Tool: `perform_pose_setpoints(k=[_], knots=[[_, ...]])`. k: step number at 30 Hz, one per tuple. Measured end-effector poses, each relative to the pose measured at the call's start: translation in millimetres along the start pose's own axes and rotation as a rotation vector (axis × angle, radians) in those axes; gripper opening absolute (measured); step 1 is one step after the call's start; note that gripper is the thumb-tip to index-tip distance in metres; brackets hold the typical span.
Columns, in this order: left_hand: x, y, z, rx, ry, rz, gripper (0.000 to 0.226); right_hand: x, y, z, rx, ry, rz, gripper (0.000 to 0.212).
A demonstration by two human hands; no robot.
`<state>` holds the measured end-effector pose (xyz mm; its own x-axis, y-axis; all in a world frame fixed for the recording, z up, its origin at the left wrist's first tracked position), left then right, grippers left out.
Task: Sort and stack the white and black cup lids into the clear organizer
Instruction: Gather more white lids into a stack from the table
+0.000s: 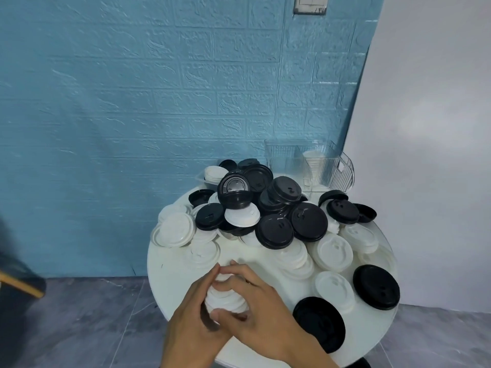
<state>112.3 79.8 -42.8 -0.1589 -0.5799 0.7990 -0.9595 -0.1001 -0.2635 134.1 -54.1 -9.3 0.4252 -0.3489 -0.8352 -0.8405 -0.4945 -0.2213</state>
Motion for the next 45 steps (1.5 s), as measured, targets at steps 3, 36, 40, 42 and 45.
perform_pose_setpoints(k=[3, 36, 40, 42, 45], knots=[[-0.4, 0.2, 0.6, 0.008, -0.02, 0.023, 0.093, -2.7, 2.8, 1.8, -0.036, 0.003, -0.004, 0.039], [-0.5, -0.1, -3.5, -0.014, 0.039, 0.061, 0.088, 28.8, 1.9, -36.8, 0.142, 0.437, -0.031, 0.032], [-0.5, -2.0, -3.1, -0.01, 0.048, 0.066, 0.09, 28.6, -13.0, -31.6, 0.115, 0.453, -0.055, 0.032], [-2.1, -1.5, -2.4, -0.013, 0.04, 0.068, 0.091, 27.4, -18.3, -32.6, 0.1, 0.426, -0.053, 0.032], [-4.9, 0.3, -1.4, -0.01, 0.018, 0.056, 0.09, 18.4, -19.1, -40.6, 0.111, 0.375, -0.073, 0.03]])
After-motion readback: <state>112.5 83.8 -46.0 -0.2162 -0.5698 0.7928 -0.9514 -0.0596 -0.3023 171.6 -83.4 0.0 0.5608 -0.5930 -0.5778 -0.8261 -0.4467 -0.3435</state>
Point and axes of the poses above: each hand's wrist, its own y-axis away from the middle knuckle, its own z-axis out of the palm, x = y × z, the point moved 7 cm from there along -y, towards the middle knuckle, and after that the axes turned 9 degrees about -y, right-handed, at the moved point
